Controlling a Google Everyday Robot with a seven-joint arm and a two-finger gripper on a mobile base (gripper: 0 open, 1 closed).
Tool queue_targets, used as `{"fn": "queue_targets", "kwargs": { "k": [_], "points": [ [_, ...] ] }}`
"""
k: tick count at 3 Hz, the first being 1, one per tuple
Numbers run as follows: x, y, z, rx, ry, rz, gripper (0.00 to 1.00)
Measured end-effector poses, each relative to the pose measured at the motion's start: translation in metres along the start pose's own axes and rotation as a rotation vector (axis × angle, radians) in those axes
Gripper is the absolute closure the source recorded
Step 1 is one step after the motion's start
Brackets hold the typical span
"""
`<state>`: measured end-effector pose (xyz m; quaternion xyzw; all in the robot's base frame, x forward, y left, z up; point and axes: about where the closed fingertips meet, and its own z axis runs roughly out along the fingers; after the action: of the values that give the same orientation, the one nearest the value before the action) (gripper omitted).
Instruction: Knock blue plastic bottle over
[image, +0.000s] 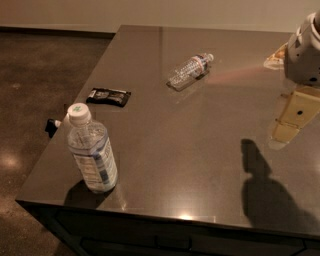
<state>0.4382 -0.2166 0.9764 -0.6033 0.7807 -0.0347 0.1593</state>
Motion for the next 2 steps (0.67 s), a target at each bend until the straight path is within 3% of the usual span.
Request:
{"fn": "queue_targets", "kwargs": {
  "k": [1, 2],
  "points": [
    [-0.001, -0.001, 0.000, 0.002, -0.002, -0.001, 0.00],
    [-0.017, -0.002, 0.008, -0.030, -0.050, -0.020, 0.00]
  ]
}}
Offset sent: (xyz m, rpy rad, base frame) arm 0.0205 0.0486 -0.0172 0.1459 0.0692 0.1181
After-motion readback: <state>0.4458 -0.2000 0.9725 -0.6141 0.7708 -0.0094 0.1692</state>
